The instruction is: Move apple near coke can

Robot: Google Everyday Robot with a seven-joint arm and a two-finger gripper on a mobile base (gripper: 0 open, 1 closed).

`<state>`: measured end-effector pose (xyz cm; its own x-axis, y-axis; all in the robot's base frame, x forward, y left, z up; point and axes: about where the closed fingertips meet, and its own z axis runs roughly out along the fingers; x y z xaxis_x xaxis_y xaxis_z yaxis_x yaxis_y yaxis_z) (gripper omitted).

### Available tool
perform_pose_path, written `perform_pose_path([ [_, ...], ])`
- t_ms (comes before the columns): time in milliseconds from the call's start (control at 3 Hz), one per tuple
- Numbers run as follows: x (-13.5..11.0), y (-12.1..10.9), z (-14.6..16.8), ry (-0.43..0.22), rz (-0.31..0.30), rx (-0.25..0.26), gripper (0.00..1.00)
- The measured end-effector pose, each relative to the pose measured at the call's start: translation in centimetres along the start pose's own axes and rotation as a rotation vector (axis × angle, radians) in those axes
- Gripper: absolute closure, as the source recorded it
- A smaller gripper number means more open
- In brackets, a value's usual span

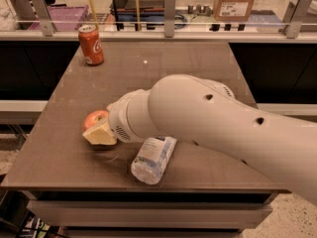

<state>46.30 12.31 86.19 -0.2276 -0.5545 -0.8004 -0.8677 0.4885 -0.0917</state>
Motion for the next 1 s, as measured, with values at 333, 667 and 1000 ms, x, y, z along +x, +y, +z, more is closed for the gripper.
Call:
perform_pose_path([
  [333,-0.12,0.1,-0.08,-0.001,-0.003,0.001,0.88],
  [667,-0.24,0.19,-0.15,-0.002,-0.007,0.002,1.0],
  [1000,-0.25,0.2,-0.16,-0.002,-0.007,0.002,1.0],
])
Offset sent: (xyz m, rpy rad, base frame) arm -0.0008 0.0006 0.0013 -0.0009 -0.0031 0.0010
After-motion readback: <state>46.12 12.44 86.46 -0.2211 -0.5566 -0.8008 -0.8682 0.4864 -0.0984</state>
